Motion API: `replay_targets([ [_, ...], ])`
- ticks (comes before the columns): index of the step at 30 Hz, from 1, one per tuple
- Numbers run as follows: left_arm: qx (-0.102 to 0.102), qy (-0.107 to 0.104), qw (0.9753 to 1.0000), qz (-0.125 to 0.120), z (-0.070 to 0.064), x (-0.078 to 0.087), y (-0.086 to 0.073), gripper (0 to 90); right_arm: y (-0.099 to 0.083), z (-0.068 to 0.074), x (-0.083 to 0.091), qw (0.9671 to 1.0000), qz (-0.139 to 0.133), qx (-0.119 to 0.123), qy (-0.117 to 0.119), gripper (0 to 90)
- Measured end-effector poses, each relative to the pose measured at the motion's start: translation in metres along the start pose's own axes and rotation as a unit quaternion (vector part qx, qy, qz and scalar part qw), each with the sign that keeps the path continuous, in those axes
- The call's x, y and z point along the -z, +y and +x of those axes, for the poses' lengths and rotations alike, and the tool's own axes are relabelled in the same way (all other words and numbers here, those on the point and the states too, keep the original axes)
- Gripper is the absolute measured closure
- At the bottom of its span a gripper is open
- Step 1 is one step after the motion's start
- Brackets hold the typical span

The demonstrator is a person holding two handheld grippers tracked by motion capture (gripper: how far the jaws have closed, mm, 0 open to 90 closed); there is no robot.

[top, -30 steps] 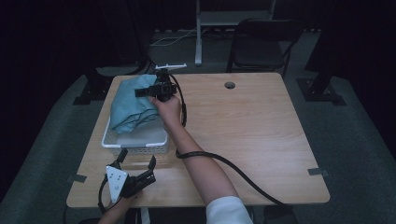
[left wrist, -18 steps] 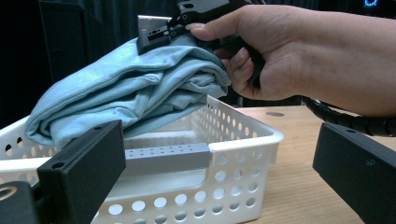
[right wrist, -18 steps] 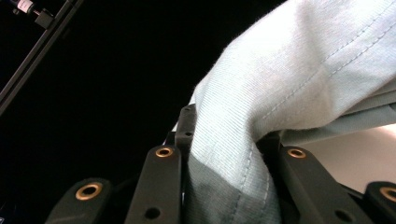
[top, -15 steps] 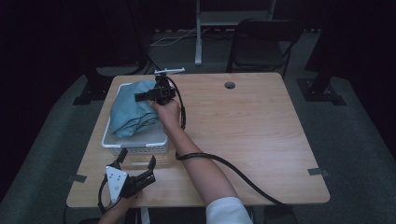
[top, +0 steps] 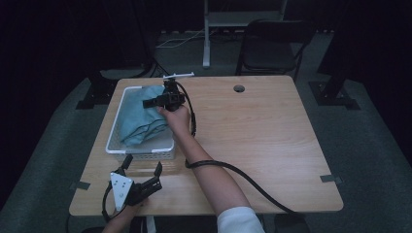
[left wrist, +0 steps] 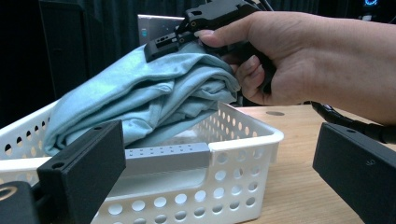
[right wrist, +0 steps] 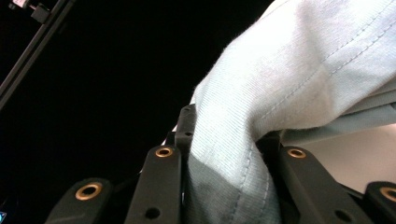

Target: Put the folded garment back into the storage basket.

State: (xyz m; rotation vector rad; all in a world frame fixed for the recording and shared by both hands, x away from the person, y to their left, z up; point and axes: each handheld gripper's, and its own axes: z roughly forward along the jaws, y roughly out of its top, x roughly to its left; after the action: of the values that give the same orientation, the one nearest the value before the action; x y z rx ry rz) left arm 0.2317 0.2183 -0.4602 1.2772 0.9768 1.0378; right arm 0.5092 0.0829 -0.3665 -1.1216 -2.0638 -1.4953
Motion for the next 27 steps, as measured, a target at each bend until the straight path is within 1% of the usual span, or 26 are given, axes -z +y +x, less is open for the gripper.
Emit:
replay_targets([
  [2, -0.001, 0.000, 1.0000, 0.001, 0.000, 0.000, 0.000, 3.8, -0.001, -0.002, -0.001, 1.0000, -0.001, -0.005, -0.001, 72.4],
  [5, -0.001, 0.000, 1.0000, 0.000, 0.000, 0.000, 0.000, 3.8, -0.002, -0.002, -0.006, 1.0000, 0.004, -0.005, -0.004, 72.3],
  [7, 0.001, 0.000, 1.0000, 0.000, 0.000, 0.000, 0.000, 3.8, -0.003, -0.003, -0.010, 0.9999, 0.010, -0.006, -0.004, 72.2],
  [10, 0.000, 0.000, 1.0000, 0.000, 0.000, 0.000, 0.000, 3.8, -0.004, -0.003, -0.015, 0.9997, 0.020, -0.006, -0.010, 71.9],
  [12, 0.000, -0.001, 1.0000, -0.001, 0.000, 0.000, 0.000, 3.8, -0.005, -0.005, -0.017, 0.9996, 0.022, -0.012, -0.013, 71.7],
  [16, 0.000, -0.001, 1.0000, -0.001, 0.000, 0.000, 0.000, 3.9, -0.006, -0.007, -0.022, 0.9989, 0.040, -0.015, -0.021, 70.5],
  [21, -0.001, 0.000, 1.0000, 0.000, 0.000, 0.000, 0.000, 3.8, -0.006, -0.002, -0.029, 0.9967, 0.066, 0.004, -0.049, 69.8],
  [23, -0.002, 0.000, 1.0000, 0.001, 0.000, 0.000, 0.000, 3.8, -0.006, 0.000, -0.031, 0.9959, 0.073, 0.010, -0.053, 69.8],
  [25, -0.001, 0.001, 1.0000, 0.001, 0.000, 0.000, 0.000, 3.8, -0.006, 0.002, -0.033, 0.9944, 0.086, 0.016, -0.059, 69.5],
  [27, -0.001, 0.001, 1.0000, 0.000, 0.000, 0.000, 0.000, 3.8, -0.005, 0.003, -0.033, 0.9932, 0.092, 0.023, -0.067, 69.0],
])
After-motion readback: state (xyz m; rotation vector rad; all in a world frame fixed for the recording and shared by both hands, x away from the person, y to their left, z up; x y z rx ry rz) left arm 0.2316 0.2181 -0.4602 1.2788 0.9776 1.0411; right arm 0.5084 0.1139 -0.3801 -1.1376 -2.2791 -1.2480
